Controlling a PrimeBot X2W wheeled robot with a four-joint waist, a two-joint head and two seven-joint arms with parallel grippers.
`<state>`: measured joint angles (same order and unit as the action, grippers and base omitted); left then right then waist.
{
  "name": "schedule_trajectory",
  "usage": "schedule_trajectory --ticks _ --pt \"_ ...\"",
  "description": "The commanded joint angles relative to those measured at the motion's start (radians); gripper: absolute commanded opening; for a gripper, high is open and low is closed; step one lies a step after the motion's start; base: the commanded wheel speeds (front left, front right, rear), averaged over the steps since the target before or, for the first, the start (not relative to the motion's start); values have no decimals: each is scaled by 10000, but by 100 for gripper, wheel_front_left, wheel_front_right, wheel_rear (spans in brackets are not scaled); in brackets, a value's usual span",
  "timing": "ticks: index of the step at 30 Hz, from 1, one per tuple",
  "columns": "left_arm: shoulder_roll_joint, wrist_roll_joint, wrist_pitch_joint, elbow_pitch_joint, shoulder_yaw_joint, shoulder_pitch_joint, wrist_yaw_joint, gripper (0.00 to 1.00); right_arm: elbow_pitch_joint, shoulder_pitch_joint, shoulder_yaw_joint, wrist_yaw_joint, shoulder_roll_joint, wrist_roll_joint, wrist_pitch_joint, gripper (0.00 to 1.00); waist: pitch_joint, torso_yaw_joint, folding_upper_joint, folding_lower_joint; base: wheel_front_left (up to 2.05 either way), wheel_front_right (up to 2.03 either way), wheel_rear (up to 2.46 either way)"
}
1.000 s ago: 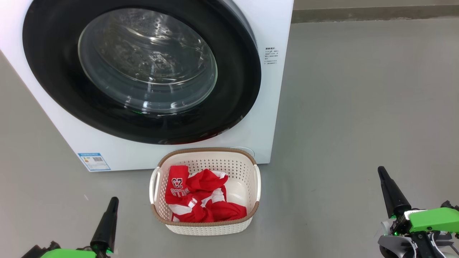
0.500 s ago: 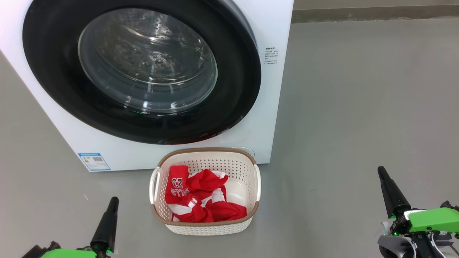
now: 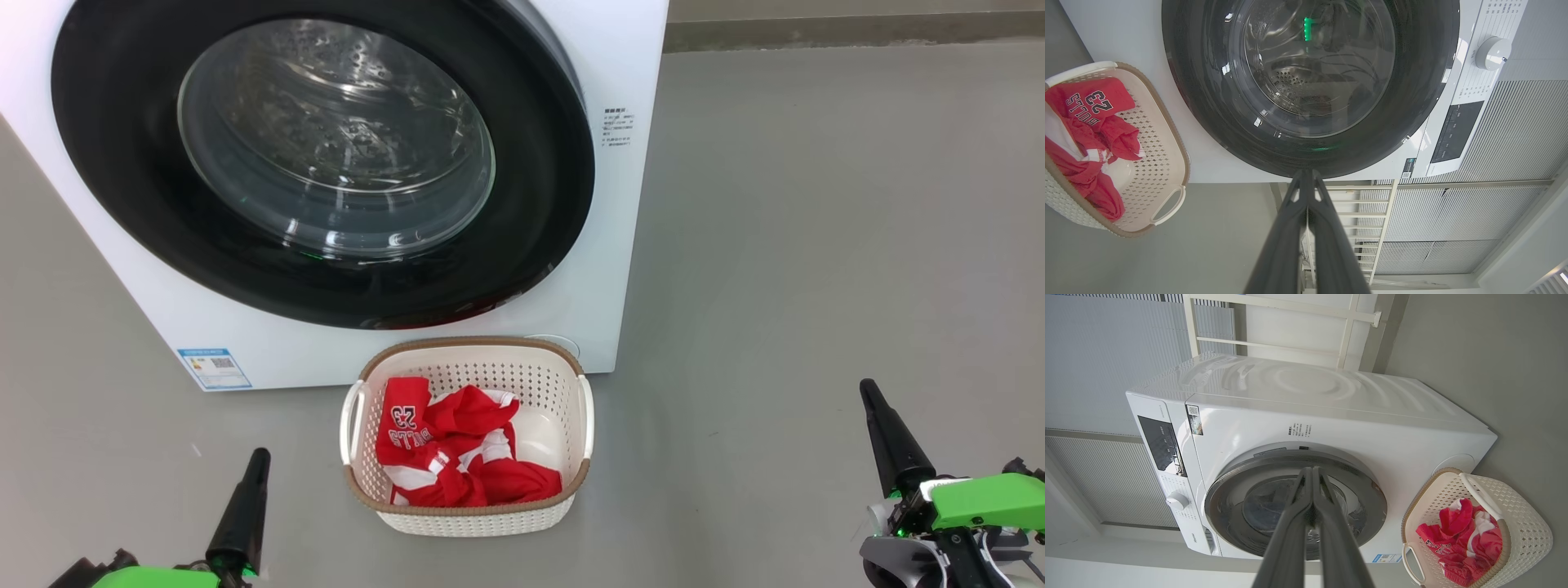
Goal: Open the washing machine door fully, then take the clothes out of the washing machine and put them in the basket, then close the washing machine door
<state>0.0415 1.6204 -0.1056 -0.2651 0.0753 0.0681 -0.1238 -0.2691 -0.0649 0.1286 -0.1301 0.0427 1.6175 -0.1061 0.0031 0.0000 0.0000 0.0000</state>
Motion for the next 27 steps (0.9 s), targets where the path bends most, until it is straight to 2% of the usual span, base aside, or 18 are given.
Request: schedule_trajectory --ticks 1,27 --pt "114 -95 -54 201 358 396 -69 0 245 -429 -162 -6 93 -78 -59 0 0 0 0 0 0 0 0" --pt "105 -106 -65 201 371 398 -69 0 244 -430 -153 -6 87 -85 -67 0 0 0 0 0 0 0 0"
